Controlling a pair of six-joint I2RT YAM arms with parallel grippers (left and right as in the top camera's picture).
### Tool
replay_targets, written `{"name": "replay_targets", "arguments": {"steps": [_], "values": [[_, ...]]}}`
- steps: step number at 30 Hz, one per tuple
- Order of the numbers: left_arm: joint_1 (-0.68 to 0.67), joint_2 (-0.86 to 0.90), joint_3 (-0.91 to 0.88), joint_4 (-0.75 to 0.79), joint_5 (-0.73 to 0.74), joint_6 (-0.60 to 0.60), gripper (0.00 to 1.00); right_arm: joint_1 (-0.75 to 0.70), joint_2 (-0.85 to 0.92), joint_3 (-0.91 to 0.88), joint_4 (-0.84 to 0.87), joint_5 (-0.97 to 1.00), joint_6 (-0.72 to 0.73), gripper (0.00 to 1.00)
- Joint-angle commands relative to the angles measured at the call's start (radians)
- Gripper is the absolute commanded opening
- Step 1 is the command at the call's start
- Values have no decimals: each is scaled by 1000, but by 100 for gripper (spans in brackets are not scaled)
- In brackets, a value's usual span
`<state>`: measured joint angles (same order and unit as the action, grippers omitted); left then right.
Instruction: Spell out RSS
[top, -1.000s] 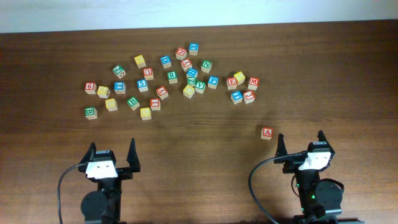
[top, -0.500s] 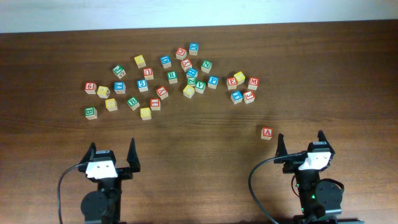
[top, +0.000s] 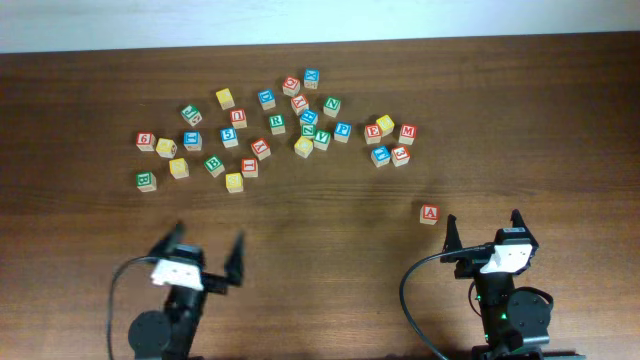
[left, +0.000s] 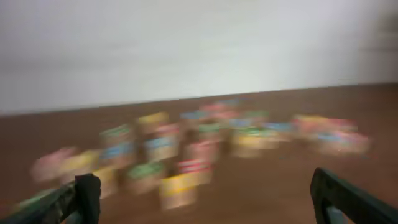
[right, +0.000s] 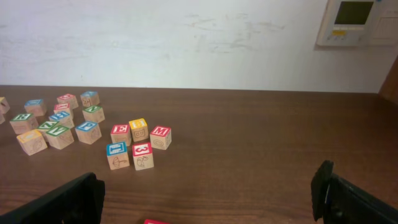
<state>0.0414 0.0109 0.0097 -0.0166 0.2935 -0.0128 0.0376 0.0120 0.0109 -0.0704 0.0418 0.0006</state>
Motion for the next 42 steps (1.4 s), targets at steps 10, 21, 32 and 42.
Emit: {"name": "replay_targets", "arguments": {"steps": [10, 21, 32, 42], "values": [[1, 114, 354, 536, 305, -229, 99, -5, -8, -5, -7, 19, 4, 98], [1, 850, 1302, -839, 104, 36, 99, -5, -9, -5, -7, 19, 4, 98], [1, 1466, 1415, -1171, -66, -133, 99, -5, -8, -5, -7, 19, 4, 98], [1, 1528, 1414, -1179, 111, -133, 99, -5, -8, -5, -7, 19, 4, 98]]}}
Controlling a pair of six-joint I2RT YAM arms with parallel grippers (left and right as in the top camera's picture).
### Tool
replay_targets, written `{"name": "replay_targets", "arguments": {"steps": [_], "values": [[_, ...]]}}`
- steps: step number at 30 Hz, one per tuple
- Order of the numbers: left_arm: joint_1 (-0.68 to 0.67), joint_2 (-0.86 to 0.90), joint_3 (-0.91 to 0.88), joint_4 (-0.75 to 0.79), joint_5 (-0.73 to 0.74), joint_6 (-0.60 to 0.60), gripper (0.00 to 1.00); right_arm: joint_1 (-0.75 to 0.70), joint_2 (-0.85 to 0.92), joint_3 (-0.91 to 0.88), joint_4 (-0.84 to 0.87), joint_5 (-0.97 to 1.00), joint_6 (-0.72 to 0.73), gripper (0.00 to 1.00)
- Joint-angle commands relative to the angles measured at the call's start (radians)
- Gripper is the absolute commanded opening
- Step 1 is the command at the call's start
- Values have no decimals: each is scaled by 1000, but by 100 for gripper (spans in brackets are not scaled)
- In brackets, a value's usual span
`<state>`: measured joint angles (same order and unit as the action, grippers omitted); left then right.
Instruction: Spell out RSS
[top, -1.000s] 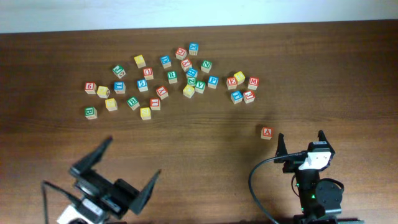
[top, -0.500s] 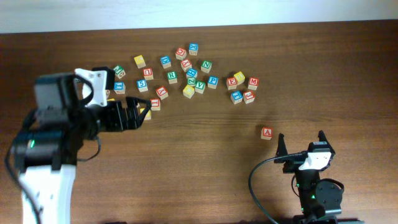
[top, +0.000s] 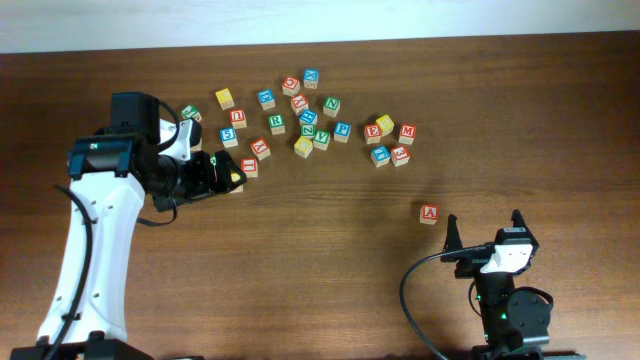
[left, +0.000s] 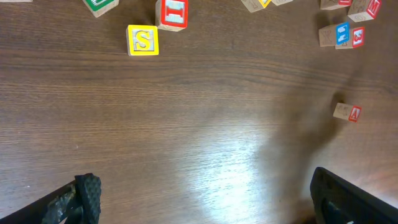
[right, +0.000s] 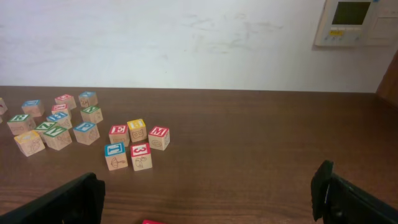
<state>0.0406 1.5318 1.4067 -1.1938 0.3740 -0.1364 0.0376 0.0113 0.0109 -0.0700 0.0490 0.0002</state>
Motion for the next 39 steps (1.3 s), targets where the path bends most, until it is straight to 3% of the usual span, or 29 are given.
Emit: {"name": "replay_targets", "arguments": {"steps": [1, 10, 13, 15, 19, 24, 25, 27, 28, 33, 39], "values": [[2, 7, 17, 3, 30, -9, 99, -5, -8, -5, -8, 12, 4, 98], [-47, 7, -13, 17, -3, -23, 99, -5, -8, -5, -8, 12, 4, 98], [-46, 7, -13, 23, -484, -377, 99, -5, -8, -5, -8, 12, 4, 98], [-30, 9, -13, 53, -614, -440, 99, -5, -8, -5, -8, 12, 4, 98], [50, 11, -13, 64, -603, -447, 99, -5, -8, -5, -8, 12, 4, 98], [255, 11, -13, 21, -569, -447, 99, -5, -8, -5, -8, 12, 4, 98], [277, 11, -13, -11, -512, -447, 99, -5, -8, -5, -8, 12, 4, 98], [253, 11, -17, -40, -291, -348, 99, -5, -8, -5, -8, 12, 4, 98], [218, 12, -17, -41, -258, -297, 99, -5, -8, -5, -8, 12, 4, 98], [0, 13, -17, 7, -382, -288, 99, -5, -8, -5, -8, 12, 4, 98], [-47, 13, -17, -8, -420, -288, 99, -5, -8, -5, -8, 12, 4, 98]]}}
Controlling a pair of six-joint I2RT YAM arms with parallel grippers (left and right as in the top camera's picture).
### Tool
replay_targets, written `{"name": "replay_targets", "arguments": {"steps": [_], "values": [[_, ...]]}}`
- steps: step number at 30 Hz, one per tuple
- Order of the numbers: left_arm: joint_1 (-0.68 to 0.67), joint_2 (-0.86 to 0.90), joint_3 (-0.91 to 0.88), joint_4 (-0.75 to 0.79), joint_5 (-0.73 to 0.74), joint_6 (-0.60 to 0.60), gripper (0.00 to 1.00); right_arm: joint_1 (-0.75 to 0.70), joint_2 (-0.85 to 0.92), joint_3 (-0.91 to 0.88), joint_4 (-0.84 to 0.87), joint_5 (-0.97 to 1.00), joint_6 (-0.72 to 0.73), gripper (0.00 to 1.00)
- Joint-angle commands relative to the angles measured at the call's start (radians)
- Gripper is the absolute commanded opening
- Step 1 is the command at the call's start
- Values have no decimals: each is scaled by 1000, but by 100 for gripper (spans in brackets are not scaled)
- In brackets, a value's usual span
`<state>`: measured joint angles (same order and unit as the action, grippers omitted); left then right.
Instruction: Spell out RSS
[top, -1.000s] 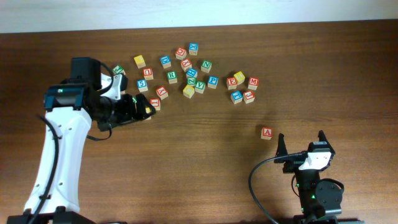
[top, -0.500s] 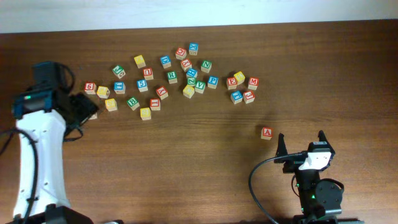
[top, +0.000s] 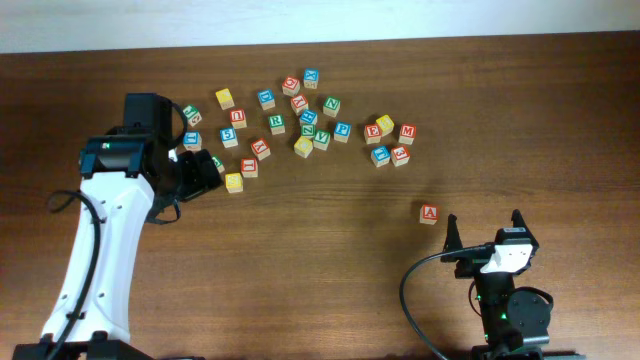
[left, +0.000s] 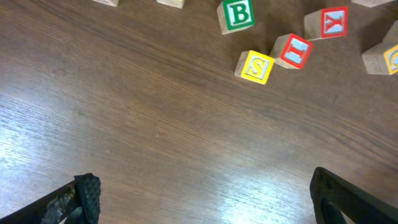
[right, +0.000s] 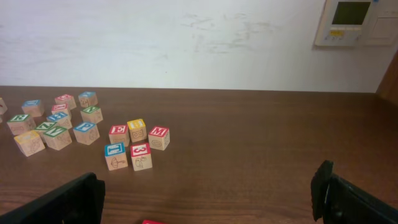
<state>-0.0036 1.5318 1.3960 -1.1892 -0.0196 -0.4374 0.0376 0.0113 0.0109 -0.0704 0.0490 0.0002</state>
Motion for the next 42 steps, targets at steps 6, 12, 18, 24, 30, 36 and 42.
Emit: {"name": "replay_targets", "arguments": {"steps": [6, 12, 18, 24, 30, 36, 42], "values": [[-35, 13, -6, -32, 105, 124, 99, -5, -8, -5, -7, 12, 4, 98], [58, 13, -6, 2, -313, -158, 99, -5, -8, -5, -7, 12, 4, 98], [228, 13, -6, -140, -73, -157, 99, -5, -8, -5, -7, 12, 4, 98], [227, 13, -6, -241, -74, -157, 99, -5, -8, -5, 109, -5, 10, 98], [227, 13, -6, -240, -74, -157, 99, -5, -8, -5, 516, -743, 632, 98], [227, 13, -6, -240, -73, -157, 99, -5, 47, 264, 565, -575, 509, 98], [227, 13, -6, -240, -73, -157, 99, -5, 563, 764, 178, -936, 303, 98]]}}
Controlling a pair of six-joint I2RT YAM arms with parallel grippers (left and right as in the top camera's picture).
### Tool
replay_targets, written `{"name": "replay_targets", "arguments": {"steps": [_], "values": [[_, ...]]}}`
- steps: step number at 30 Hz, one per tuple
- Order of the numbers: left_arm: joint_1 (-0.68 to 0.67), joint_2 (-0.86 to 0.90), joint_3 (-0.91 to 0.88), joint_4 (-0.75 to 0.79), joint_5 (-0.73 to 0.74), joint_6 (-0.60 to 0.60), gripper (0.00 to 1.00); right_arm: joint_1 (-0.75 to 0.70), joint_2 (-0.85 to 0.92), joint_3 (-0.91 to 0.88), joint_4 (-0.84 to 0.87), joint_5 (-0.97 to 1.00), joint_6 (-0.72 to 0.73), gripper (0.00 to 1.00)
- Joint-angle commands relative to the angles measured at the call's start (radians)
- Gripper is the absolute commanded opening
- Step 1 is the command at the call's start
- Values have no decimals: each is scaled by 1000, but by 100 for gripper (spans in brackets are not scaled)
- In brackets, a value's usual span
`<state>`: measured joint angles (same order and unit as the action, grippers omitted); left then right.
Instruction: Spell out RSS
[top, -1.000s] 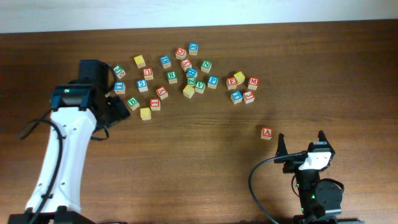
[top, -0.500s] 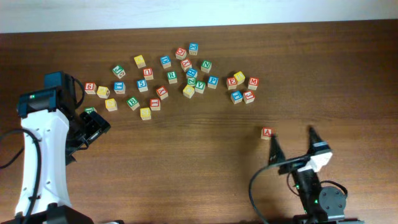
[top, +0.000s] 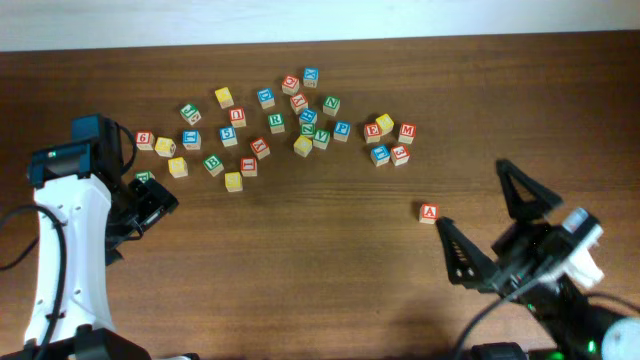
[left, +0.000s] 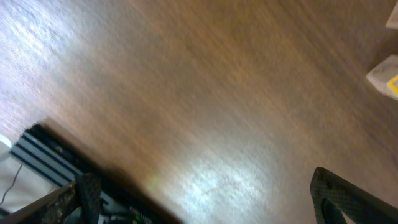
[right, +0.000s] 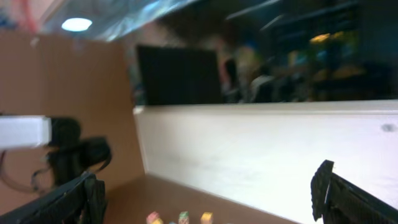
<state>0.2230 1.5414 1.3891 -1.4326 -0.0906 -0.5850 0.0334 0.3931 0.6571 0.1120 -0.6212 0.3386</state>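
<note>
Lettered wooden blocks lie scattered across the far middle of the brown table. Among them are a yellow S block and a green R block. My left gripper hangs over the table's left side, left of the yellow S block, open and empty. Its blurred wrist view shows bare wood, with a yellow block at the right edge. My right gripper is raised at the right, wide open, holding nothing. Its wrist view is blurred and tilted up at the wall.
A lone red A block sits apart at the right, just left of the right gripper. A cluster of a few blocks lies behind it. The table's edge shows in the left wrist view.
My left gripper has moved left and nearer, away from the yellow S block. My right arm has left its low rest pose; its open gripper is now raised and tilted upward.
Both arms rested low at the near edge, grippers open. Then the left arm was out over the left blocks, near the yellow S block. Now it stands further left, and the right arm has risen. No block has moved.
</note>
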Motion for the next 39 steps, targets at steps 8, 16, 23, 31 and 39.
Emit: {"name": "replay_targets", "arguments": {"steps": [8, 16, 23, 31, 39], "values": [[0, 3, 0, 3, -3, -10, 99, 167, 914, 501, -50, -495, -9, 98], [0, 3, 0, 3, -2, -10, 99, 393, 1089, 636, -43, -402, 70, 98], [0, 3, 0, 3, -2, -10, 99, 510, 1181, 916, -360, 53, -102, 98], [0, 3, 0, 3, -3, -10, 99, 510, 1849, 1696, -993, 301, -241, 98], [0, 3, 0, 3, -3, -10, 99, 555, 2052, 1682, -874, 478, -146, 82]]}}
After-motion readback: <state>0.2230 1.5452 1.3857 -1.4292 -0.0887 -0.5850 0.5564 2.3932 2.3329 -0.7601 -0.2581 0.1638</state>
